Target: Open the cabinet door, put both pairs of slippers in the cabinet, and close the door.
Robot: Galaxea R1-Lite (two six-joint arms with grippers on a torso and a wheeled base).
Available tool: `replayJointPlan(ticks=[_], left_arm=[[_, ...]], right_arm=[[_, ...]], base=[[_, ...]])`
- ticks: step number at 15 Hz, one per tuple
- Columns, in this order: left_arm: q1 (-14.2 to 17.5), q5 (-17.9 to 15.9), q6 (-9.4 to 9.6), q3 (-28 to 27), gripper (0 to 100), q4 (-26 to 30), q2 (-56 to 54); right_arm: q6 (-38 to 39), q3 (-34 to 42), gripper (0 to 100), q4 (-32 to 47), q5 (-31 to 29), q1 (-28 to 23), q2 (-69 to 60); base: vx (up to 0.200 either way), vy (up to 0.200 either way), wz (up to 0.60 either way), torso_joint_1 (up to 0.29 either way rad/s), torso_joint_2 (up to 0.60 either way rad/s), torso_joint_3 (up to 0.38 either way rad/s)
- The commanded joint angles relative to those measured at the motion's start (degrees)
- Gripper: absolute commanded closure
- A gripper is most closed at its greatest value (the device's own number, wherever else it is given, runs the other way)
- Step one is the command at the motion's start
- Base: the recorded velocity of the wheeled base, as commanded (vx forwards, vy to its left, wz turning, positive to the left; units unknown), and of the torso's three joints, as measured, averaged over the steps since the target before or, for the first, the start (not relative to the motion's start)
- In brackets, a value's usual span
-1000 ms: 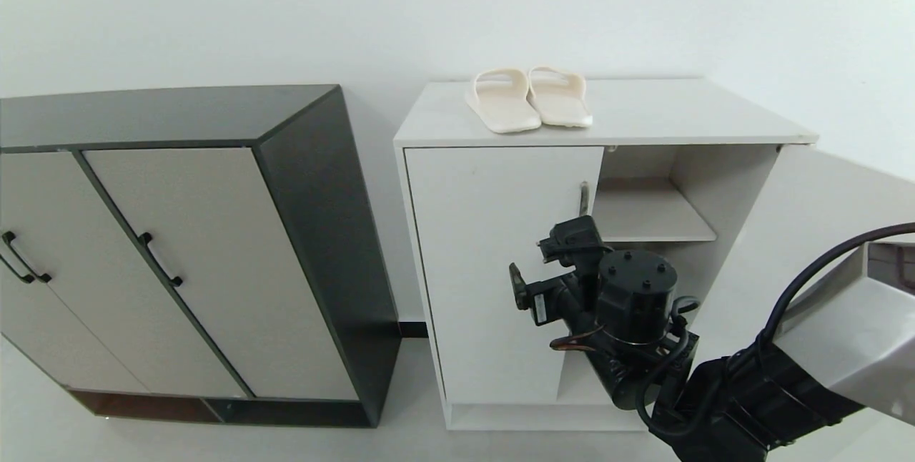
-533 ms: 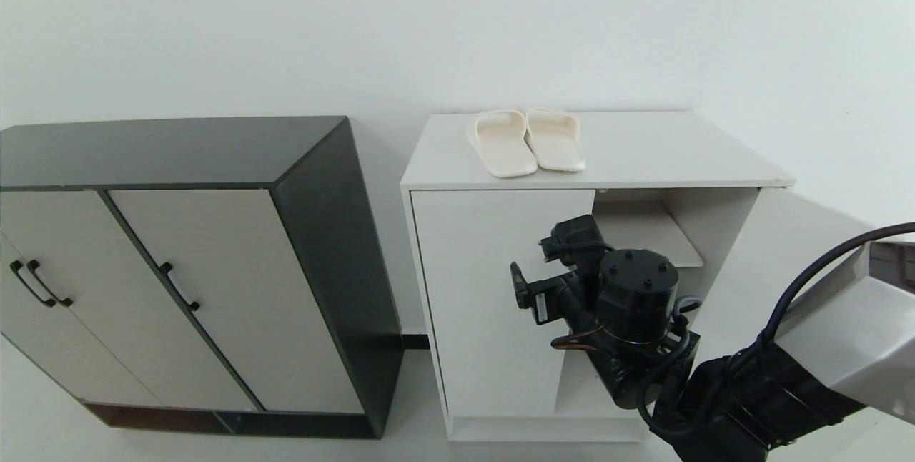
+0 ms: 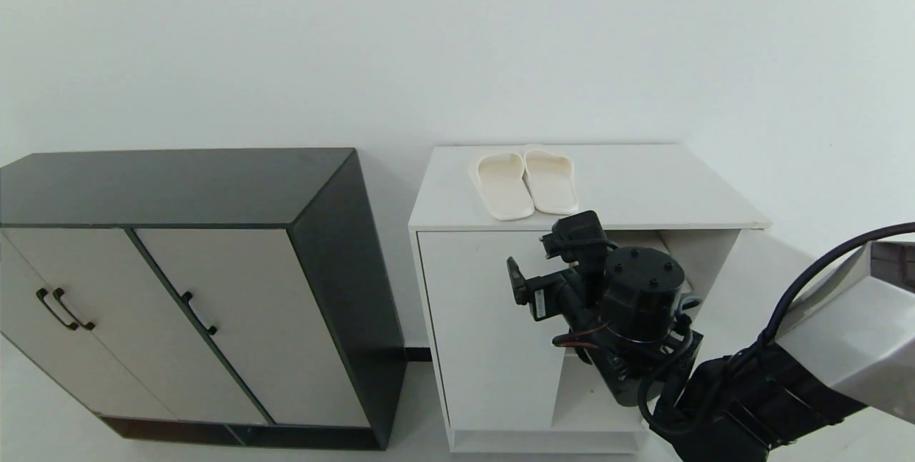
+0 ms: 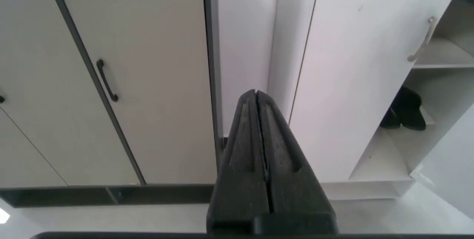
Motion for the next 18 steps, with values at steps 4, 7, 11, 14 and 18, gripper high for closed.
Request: replayJointPlan(ticks=[4, 7, 11, 14, 18], left_arm=[[0.0, 0.0, 0.16, 0.0, 100, 0.0, 0.1], [0.0, 0.0, 0.24, 0.0, 100, 0.0, 0.1], [0.0, 0.0, 0.33, 0.0, 100, 0.0, 0.1], [0.0, 0.0, 0.33, 0.0, 100, 0.0, 0.1], [0.0, 0.0, 0.33, 0.0, 100, 0.0, 0.1]], right_arm=[[-2.4, -0.5, 0, -0.2, 2.8, -1.2, -0.9], [-0.8, -7.6, 0, 17.4, 3.0, -1.4, -8.0], [11.6, -18.8, 0, 37.3, 3.1, -1.4, -10.4], [14.6, -20.6, 0, 41.4, 3.1, -1.8, -9.2], [14.7, -20.5, 0, 41.3, 2.7, -2.5, -7.8]], base=[[0.000, 0.000, 0.00, 0.081, -0.17, -0.094], [0.000, 0.000, 0.00, 0.000, 0.00, 0.000], [0.000, 0.000, 0.00, 0.000, 0.00, 0.000], [0.000, 0.000, 0.00, 0.000, 0.00, 0.000], [0.000, 0.000, 0.00, 0.000, 0.00, 0.000]])
